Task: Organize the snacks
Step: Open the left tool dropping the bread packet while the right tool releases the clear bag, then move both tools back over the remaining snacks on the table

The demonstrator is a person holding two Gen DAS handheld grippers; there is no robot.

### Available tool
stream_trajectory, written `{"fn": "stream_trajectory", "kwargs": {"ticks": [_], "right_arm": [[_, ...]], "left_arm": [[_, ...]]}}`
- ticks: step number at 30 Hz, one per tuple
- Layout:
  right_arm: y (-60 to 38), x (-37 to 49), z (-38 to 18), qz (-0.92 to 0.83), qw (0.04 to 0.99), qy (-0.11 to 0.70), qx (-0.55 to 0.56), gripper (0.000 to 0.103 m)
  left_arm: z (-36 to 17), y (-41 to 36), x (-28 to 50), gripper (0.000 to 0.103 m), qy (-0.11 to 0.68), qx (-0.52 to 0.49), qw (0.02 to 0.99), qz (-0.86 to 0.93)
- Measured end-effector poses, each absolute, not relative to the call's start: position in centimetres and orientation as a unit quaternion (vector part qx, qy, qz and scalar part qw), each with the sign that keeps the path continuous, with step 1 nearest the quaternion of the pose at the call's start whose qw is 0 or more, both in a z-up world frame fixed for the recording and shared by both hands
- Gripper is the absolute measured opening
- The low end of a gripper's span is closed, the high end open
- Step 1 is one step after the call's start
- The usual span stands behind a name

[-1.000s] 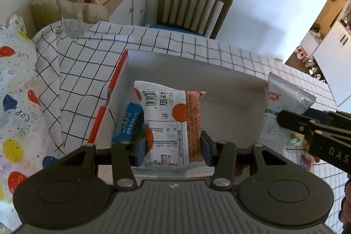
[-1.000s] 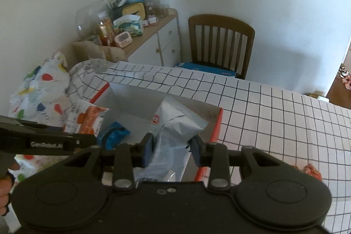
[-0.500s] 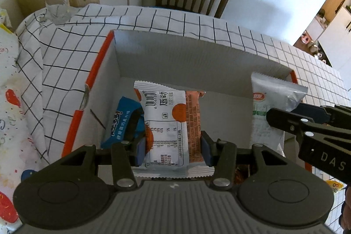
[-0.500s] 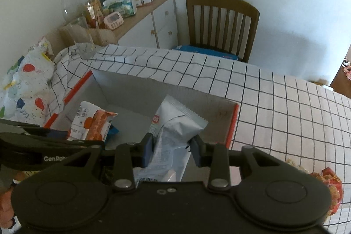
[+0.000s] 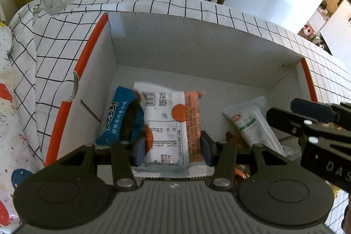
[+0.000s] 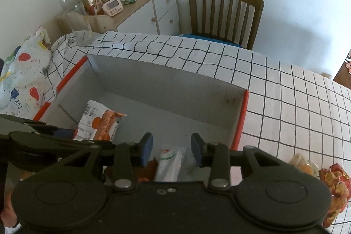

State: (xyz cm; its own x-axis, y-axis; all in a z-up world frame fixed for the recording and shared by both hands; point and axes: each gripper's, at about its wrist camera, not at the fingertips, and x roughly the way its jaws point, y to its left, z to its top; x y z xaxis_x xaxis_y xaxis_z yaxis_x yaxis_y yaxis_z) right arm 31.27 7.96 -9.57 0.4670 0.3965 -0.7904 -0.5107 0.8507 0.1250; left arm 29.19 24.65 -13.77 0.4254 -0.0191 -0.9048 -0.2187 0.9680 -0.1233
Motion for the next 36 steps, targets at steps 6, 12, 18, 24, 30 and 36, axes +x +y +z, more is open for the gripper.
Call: {"fn": "stream_trajectory", "kwargs": {"ticks": [6,12,18,24,30,36], "right_arm": [[7.9,30.8,-9.4,0.267,0.855,0.441,-0.063,0.047],[7.2,30.0,-8.7,0.267,0.857,0.436,-0.059,0.058],[6.3,29.1,-7.5,0.269,0.862,0.426,-0.053,0.067],[5.2,27.8,-6.1,0.270,0.870,0.410,-0.047,0.074],[4.1,26.2,-4.6,0.279,0.876,0.392,-0.044,0.083],[2.7,24.6,-3.3,0.281,0.881,0.378,-0.038,0.088]], "left_arm": [[-13.1,24.4,28.8,0.068,0.521,-0.109,0.844,0.061],[-12.1,24.3,27.9,0.074,0.513,-0.111,0.849,0.067],[-10.5,23.8,26.6,0.075,0.499,-0.109,0.857,0.068],[-8.6,22.7,25.0,0.075,0.482,-0.100,0.868,0.060],[-6.9,21.6,23.4,0.075,0.468,-0.098,0.877,0.050],[-5.3,20.2,21.8,0.075,0.453,-0.101,0.885,0.048]]}}
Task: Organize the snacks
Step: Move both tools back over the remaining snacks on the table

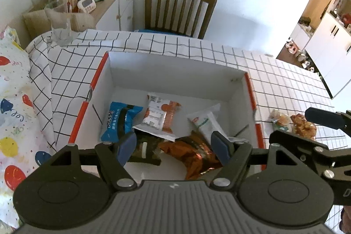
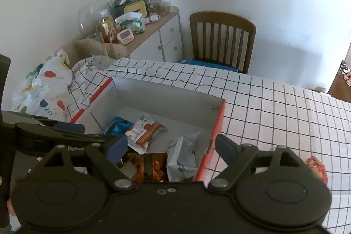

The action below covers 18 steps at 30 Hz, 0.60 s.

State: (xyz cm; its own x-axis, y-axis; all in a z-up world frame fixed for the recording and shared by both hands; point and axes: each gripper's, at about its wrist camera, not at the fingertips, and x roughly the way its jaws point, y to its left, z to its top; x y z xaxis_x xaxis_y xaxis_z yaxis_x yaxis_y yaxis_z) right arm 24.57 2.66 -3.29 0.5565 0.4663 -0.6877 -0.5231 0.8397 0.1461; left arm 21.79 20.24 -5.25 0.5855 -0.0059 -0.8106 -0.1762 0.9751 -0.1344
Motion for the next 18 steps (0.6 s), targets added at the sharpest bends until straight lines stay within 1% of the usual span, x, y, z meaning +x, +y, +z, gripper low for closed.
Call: {"fn": "stream_trajectory", "kwargs": {"ticks": [8,11,18], "right_arm": [[-0.5,22.3,-1.4,0.287,0.887,0.360,-0.026,0.095],[-1.8,21.5,-0.9,0.283,0.891,0.353,-0.027,0.099],[-6.0,20.0,0.1,0.286,0.894,0.345,-0.014,0.101]], "left_arm": [[-3.1,17.0,19.7,0.076,0.429,-0.078,0.900,0.033],[-2.3,15.5,18.9,0.084,0.417,-0.066,0.906,0.029],[-1.5,11.8,17.9,0.084,0.404,-0.048,0.914,0.016]]}}
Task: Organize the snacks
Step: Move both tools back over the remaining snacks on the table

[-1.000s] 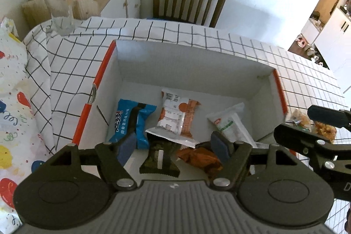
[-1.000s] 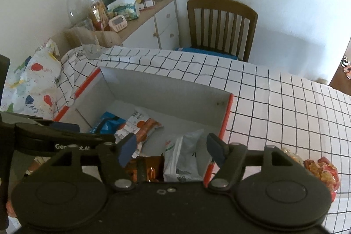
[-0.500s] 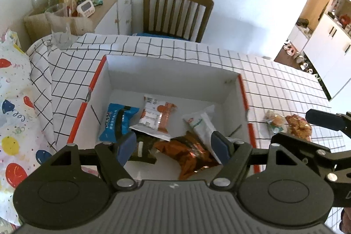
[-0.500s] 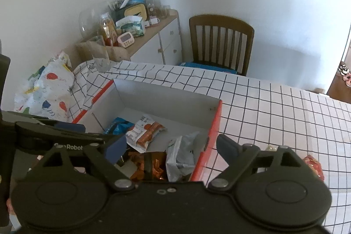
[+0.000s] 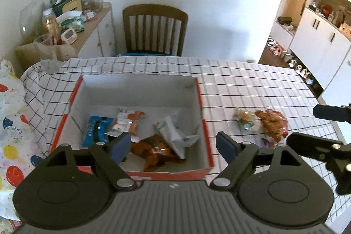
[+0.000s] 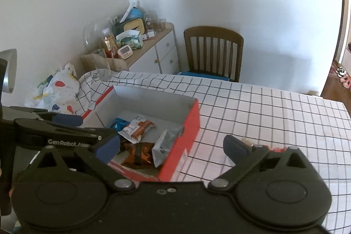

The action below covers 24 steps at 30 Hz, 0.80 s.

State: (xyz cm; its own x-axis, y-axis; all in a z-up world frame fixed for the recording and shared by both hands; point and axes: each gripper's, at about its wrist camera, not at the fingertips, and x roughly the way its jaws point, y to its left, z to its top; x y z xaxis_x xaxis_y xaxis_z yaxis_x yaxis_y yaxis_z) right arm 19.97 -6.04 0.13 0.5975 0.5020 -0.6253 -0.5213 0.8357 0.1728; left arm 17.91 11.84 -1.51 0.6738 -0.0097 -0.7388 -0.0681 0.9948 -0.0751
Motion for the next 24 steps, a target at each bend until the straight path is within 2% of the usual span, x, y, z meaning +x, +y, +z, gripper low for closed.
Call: {"fn": "stream_trajectory", "kwargs": {"ticks": [5,8,16,24], "right_arm": [[-10.3,19.1,0.5,0.277,0.899,0.338,-0.013,0.102],[-12.9,18.8,0.5,0.263,0.904,0.338,-0.011,0.102],[-19.1,18.4,-0.8,0.229,0.909,0.348,-0.005,0.102],[-23.2,18.2,-4.6,0.205,0.903,0.376,-0.009,0.101]], "left_arm": [[-1.5,9.1,17.4,0.085,0.399,-0.042,0.916,0.003],[-1.7,7.2,17.3,0.094,0.398,-0.036,0.917,-0.007],[-3.1,2.9,18.3,0.094,0.403,-0.060,0.913,-0.028],[-5.4,-2.3,19.9,0.094,0.420,-0.071,0.903,-0.052]]}}
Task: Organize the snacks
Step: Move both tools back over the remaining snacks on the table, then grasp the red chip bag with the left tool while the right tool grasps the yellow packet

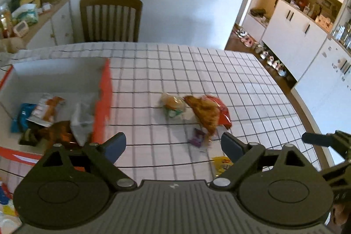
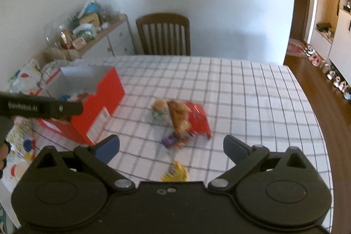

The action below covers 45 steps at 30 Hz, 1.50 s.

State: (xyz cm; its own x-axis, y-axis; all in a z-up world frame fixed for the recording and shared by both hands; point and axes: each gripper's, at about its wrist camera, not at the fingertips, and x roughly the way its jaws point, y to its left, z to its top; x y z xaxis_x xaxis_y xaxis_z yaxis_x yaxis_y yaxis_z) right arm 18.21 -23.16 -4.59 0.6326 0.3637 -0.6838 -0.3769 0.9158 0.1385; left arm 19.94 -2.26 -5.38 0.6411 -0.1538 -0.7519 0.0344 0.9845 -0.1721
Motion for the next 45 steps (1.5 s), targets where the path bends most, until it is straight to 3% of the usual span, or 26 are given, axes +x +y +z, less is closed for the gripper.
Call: {"fn": "stream_trajectory", "kwargs": {"ticks": [17,35,41,43,45], "right_arm": [[-24.9,19.6,-11.9,0.217,0.876,0.430,-0.012,0.092],[-22.4,23.0,-15.7,0.250,0.855,0.455,-0.016,0.074],[-21.7,23.7,-16.5,0.256,0.850,0.461,-0.020,0.063],[-21.6,24.1,-16.9,0.254,0.849,0.464,-0.017,0.055],[-21.6,24.3,-17.1,0.254,0.847,0.466,-0.012,0.050]], "left_arm": [[-10.9,-8.6,29.5,0.094,0.496,-0.092,0.862,-0.051],[-15.8,-10.8,36.7,0.094,0.545,-0.149,0.825,-0.034],[-17.0,-10.6,37.4,0.094,0.551,-0.163,0.818,-0.029],[-17.1,-10.7,37.4,0.093,0.550,-0.164,0.818,-0.034],[-17.1,-10.8,37.4,0.086,0.549,-0.161,0.820,-0.037]]}}
